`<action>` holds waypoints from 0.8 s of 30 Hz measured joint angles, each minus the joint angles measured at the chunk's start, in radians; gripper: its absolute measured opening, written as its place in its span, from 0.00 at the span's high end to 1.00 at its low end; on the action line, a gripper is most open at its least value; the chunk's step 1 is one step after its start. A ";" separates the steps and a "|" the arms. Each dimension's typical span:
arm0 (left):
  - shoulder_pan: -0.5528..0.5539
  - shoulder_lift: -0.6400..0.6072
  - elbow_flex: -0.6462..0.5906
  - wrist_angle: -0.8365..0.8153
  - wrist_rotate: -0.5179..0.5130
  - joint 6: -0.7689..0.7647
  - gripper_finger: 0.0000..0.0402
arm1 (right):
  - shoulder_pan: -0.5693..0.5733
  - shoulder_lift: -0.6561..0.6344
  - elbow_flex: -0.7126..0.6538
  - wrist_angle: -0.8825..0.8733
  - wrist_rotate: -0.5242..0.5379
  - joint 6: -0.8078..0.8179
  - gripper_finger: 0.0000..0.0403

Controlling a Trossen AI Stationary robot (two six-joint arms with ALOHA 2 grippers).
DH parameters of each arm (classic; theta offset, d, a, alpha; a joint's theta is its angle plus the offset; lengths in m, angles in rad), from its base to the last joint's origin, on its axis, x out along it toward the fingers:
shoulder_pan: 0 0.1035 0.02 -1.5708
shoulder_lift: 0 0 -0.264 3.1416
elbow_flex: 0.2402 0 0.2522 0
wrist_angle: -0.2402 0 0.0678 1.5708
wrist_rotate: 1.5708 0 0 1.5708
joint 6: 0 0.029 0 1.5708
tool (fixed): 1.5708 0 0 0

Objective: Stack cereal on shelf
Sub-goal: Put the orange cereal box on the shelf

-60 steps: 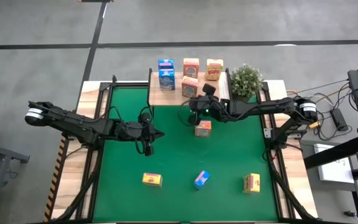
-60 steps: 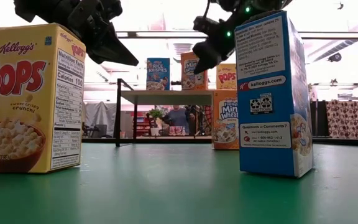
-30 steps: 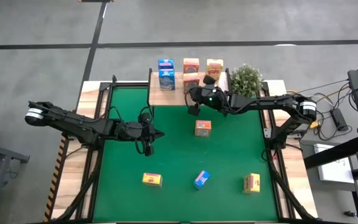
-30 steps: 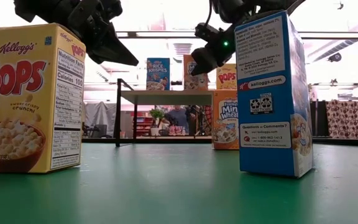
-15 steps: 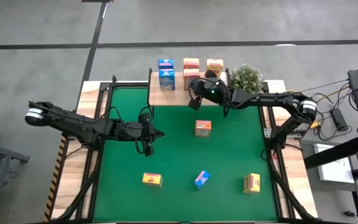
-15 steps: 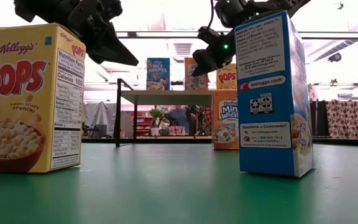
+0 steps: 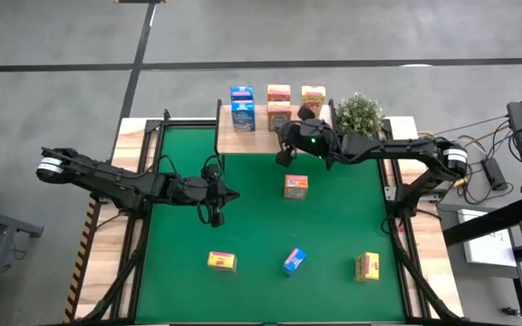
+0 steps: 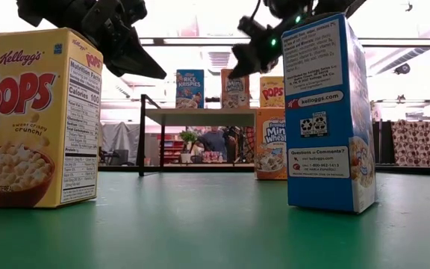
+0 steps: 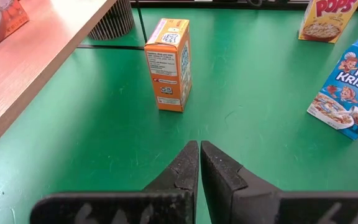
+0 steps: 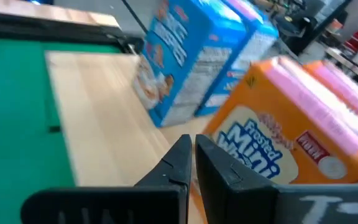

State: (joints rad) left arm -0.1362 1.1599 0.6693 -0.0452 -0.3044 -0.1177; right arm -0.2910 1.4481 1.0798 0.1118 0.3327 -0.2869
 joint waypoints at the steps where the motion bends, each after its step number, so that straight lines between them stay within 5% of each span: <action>1: 0.000 0.000 0.000 0.000 0.000 0.000 1.00 | 0.017 -0.012 0.000 -0.008 0.000 0.000 0.97; 17: -0.055 -0.001 0.077 -0.198 0.150 -0.104 1.00 | 0.448 -0.151 -0.005 -0.296 -0.002 0.190 0.97; 24: -0.084 0.000 0.076 -0.216 0.151 -0.123 1.00 | 0.467 -0.154 -0.003 -0.501 0.009 0.375 0.92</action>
State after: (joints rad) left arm -0.2206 1.1603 0.7448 -0.2607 -0.1538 -0.2410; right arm 0.1763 1.2942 1.0767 -0.3894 0.3412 0.0883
